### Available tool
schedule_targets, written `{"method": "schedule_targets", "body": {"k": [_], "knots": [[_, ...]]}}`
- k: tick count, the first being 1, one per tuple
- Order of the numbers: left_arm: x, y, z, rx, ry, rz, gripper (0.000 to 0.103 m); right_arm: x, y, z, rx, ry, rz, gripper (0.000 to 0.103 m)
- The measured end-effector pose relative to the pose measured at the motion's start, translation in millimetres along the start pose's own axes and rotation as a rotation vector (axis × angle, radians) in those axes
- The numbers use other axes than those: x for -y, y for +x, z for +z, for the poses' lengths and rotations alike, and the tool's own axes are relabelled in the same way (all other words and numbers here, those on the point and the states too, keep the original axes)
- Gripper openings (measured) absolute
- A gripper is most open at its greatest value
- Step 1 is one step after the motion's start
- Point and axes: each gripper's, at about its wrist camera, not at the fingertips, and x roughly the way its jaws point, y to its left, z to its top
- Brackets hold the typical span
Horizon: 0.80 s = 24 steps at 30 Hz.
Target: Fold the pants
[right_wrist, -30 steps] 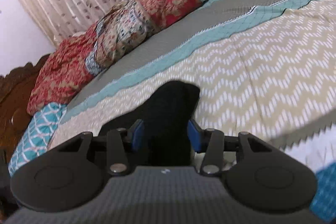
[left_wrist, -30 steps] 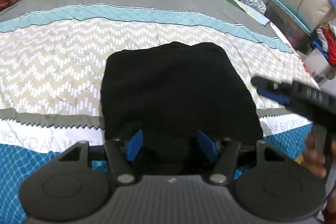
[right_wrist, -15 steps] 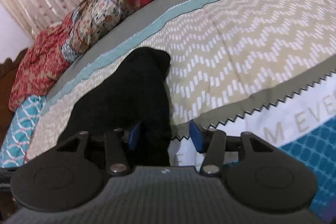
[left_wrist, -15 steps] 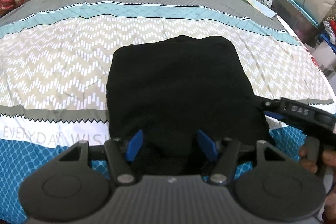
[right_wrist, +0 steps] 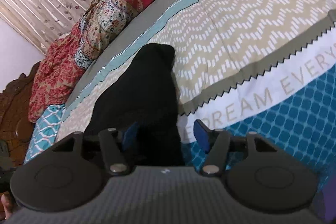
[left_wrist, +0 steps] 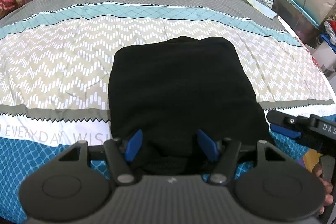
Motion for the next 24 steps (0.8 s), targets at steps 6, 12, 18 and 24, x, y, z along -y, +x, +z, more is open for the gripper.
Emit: {"method": "schedule_targets", "body": {"k": [6,12,18,24], "knots": [[-7,-25,-3,0.071,-0.022,-0.045,0.090,1,-2,-3,0.003,0.016,0.016,0.076],[-28,-54,-1,0.173,-0.065,-0.060,0.097,4,-2,-2,0.009,0.043,0.033,0.086],[-55,-50,1,0.167,-0.148,-0.037,0.100,0,1,-6,-0.010,0.040,0.031,0.086],[-59,-30,-1,0.127,-0.160,-0.040,0.101,-9,15,-15,-0.065,-0.016,-0.010,0.087]]}}
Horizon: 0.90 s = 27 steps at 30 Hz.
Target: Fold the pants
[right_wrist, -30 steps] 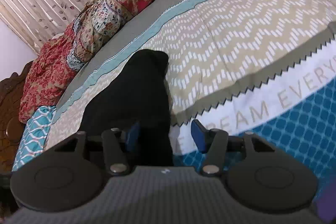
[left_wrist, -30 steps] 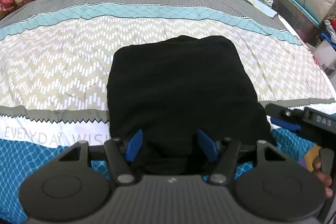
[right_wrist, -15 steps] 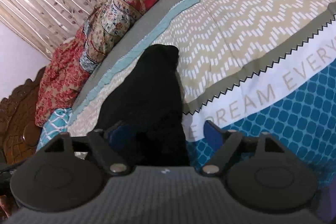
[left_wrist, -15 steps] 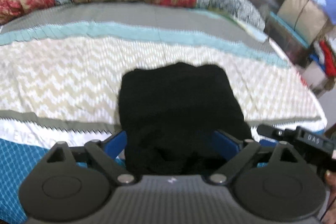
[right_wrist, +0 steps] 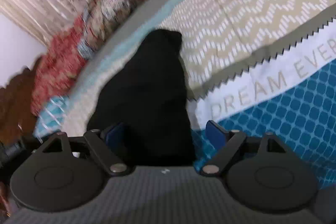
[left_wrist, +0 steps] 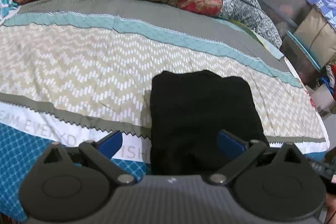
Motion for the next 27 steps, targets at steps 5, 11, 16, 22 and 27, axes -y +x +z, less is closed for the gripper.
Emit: {"method": "schedule_targets", "body": {"k": [5,11,16,22,27], "knots": [[-2,53,-19,-0.174,0.016,0.110,0.102,-1,15,-17,-0.020,-0.111,-0.041,0.091],[-27,56,-28,-0.190,-0.105,0.019,0.103,-8,20,-20,-0.029,-0.200,-0.073,0.095],[-25,55,-28,-0.186,-0.099,0.018,0.103,-3,20,-19,-0.026,-0.175,-0.047,0.097],[-29,49,-27,-0.157,-0.106,-0.019,0.103,3,15,-19,-0.016,-0.130,0.001,0.097],[-39,29,-23,-0.080,-0.098,-0.063,0.103,7,12,-19,-0.012,-0.103,0.032,0.098]]}}
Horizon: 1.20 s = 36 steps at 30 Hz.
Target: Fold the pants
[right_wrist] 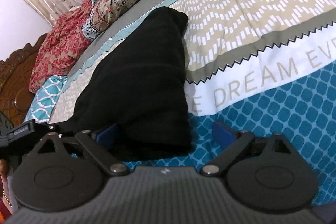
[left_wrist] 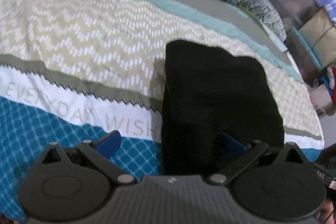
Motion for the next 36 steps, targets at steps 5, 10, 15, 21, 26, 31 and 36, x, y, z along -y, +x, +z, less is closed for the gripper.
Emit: {"method": "schedule_targets", "body": {"k": [5,10,15,21,26,31,36], "knots": [[-19,-12,12,0.033,-0.047,-0.022,0.103,10,-13,13,-0.023,0.057,0.072,0.098],[-20,-3,27,0.024,-0.062,-0.055,0.103,19,-33,32,0.054,0.103,0.122,0.098],[-2,28,36,-0.026,-0.004,-0.076,0.103,21,-25,49,0.044,0.103,0.127,0.098],[10,60,35,-0.095,0.051,-0.089,0.103,18,3,59,-0.023,0.071,0.148,0.098],[17,70,35,-0.106,0.070,-0.154,0.103,18,23,61,-0.077,0.046,0.188,0.098],[18,84,43,-0.109,0.048,-0.220,0.103,16,36,68,-0.088,0.047,0.241,0.099],[28,92,49,-0.092,0.050,-0.221,0.074,-14,53,71,-0.091,-0.073,0.197,0.068]]}}
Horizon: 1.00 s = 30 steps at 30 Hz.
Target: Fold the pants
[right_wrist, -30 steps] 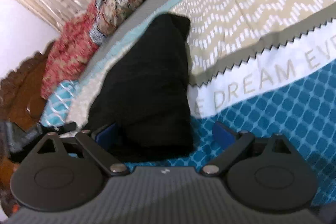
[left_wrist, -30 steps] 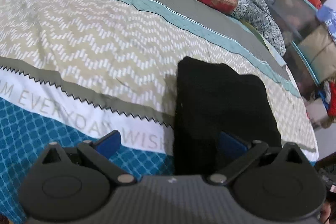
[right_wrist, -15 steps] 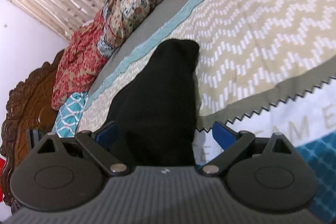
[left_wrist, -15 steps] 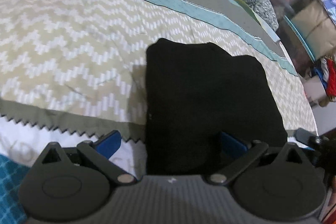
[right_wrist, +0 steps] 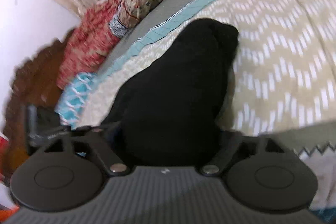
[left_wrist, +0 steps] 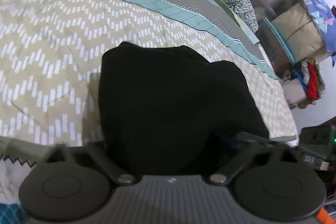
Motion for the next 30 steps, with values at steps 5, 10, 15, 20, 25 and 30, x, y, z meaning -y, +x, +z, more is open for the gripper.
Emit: {"method": "schedule_targets", "body": {"k": [5,10,15,20,25,30], "knots": [[9,-31,18,0.057,-0.031,-0.050,0.044,-38,-17,13,0.060,-0.175,0.043,0.048],[39,-62,72,0.249,0.093,-0.018,0.044,-71,-20,62,0.208,-0.321,0.109,0.048],[56,-57,154,0.375,0.203,0.055,0.044,-64,0,142,0.346,-0.413,0.160,0.048],[49,-15,219,0.446,0.214,0.116,0.046,-39,41,203,0.423,-0.424,0.162,0.048],[7,63,251,0.343,0.148,0.190,0.047,12,95,222,0.349,-0.298,0.092,0.048],[-19,129,239,0.250,0.130,0.368,0.080,61,144,206,0.206,-0.087,-0.105,0.065]]}}
